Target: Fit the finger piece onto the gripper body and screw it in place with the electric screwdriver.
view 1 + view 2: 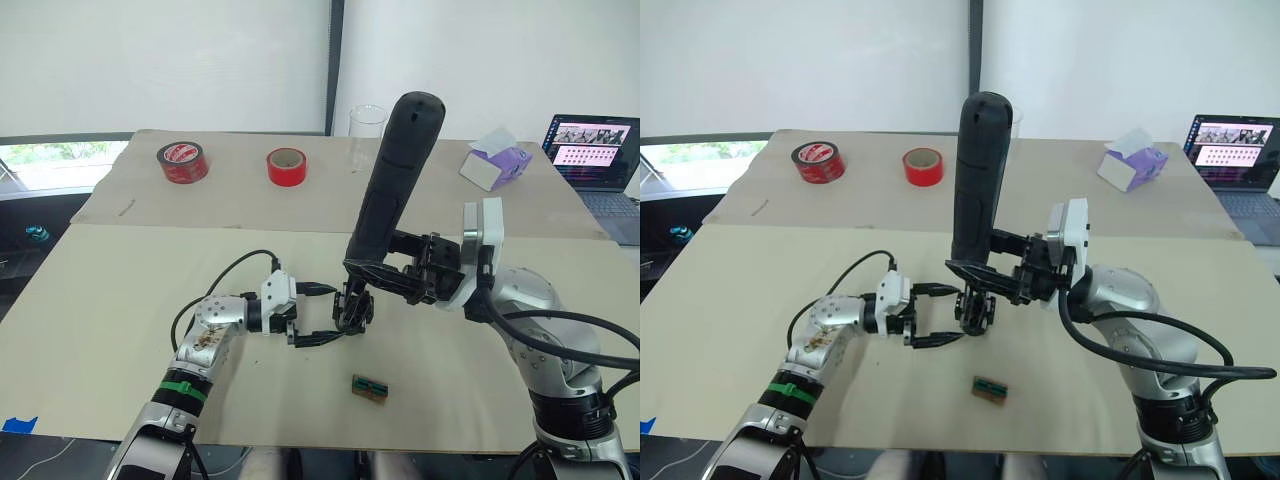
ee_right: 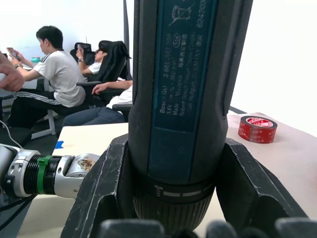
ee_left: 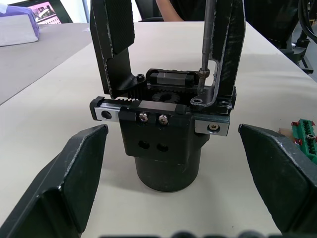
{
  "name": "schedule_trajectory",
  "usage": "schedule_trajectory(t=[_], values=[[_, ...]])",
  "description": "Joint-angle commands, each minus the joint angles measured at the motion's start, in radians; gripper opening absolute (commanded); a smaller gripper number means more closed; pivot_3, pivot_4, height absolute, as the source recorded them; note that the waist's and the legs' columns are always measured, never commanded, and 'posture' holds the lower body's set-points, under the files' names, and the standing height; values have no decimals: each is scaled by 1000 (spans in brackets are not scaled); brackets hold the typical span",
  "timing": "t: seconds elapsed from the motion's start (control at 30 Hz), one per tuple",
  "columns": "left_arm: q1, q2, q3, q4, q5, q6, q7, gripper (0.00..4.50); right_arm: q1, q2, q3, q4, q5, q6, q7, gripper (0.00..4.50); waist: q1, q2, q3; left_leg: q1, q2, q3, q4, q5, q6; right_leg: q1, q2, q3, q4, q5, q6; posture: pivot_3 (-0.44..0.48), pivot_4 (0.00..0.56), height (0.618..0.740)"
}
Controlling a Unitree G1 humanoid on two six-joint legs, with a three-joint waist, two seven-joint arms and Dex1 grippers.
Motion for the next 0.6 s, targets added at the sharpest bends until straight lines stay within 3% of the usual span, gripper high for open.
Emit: schedule_trajectory(t=[0.03,0.6], values=[[-20,-7,-3,-35,-4,5,6,4500,-20,-6,-24,-26,9,-8,3,1906,0,0,0,0,0,0,0,0,0,0,0,0,0,0,0,0,150,740],[-28,-16,-9,-26,0,10,7,4500,-9,-12,-21,-23,0,5,-2,1906,0,0,0,0,0,0,0,0,0,0,0,0,0,0,0,0,150,740]])
